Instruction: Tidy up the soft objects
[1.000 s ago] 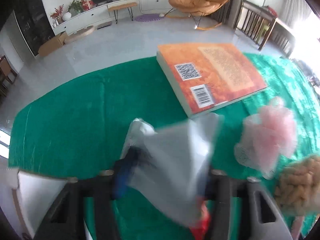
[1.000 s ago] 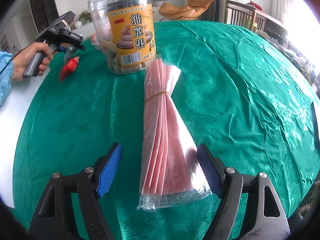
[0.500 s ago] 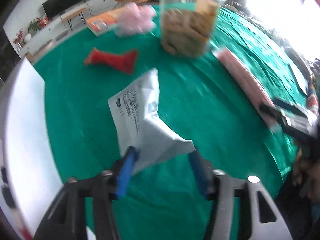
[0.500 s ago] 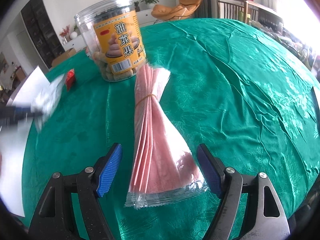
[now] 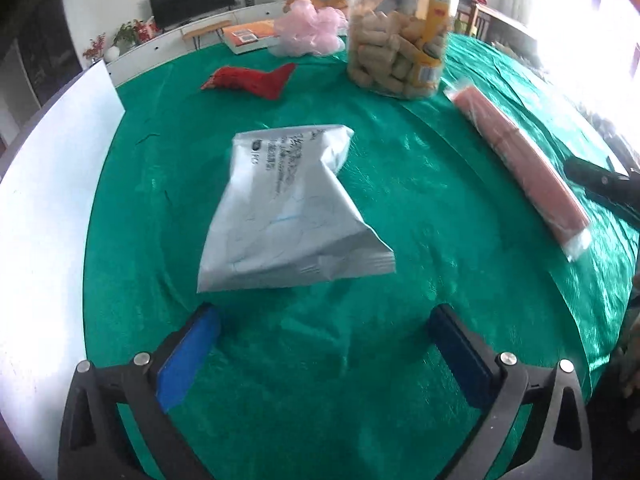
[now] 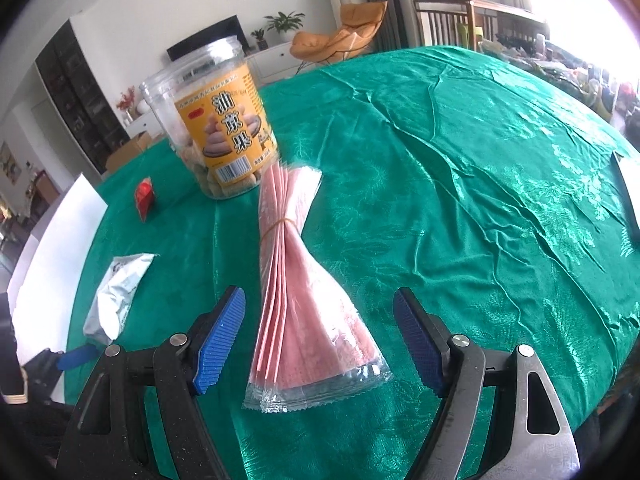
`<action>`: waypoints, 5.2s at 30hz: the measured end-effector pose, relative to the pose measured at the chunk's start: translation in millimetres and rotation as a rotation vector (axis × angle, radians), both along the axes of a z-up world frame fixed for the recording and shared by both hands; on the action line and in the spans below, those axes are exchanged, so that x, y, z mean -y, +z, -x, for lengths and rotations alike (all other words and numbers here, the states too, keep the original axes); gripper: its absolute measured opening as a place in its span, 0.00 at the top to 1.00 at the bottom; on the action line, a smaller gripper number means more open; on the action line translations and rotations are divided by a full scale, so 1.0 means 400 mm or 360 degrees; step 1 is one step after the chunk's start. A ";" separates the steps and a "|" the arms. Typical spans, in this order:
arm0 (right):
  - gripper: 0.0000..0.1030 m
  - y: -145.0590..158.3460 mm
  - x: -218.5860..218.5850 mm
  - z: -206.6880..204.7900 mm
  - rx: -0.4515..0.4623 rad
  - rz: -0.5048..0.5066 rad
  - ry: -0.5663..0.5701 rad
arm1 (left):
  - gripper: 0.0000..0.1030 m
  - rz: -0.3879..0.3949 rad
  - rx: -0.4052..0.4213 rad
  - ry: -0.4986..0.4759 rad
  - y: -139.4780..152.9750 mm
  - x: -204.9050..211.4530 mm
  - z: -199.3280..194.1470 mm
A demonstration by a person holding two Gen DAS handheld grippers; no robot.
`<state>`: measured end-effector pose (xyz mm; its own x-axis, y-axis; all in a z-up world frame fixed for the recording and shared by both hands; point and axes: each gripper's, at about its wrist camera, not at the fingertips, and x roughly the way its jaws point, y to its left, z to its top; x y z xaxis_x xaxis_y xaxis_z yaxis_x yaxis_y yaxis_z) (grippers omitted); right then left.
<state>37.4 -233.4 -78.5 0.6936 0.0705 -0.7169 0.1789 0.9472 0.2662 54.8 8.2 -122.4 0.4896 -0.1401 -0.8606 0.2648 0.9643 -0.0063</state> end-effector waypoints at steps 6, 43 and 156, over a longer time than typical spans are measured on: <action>0.23 -0.009 0.005 -0.011 -0.0032 -0.0008 -0.0015 | 0.00 0.0008 0.0036 0.0003 -0.003 0.000 0.006; 0.23 -0.015 -0.001 -0.012 -0.0051 0.0042 -0.0012 | 0.00 0.0022 0.0068 0.0010 -0.014 0.012 0.002; 0.17 -0.036 -0.188 -0.017 -0.0168 0.0237 0.0411 | 0.64 0.0812 -0.0368 0.0309 0.086 0.002 -0.999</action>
<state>44.3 -158.4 -92.9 0.5877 0.1236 -0.7996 -0.0537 0.9920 0.1139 454.4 7.4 -88.0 0.3556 -0.4908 -0.7954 0.0206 0.8549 -0.5184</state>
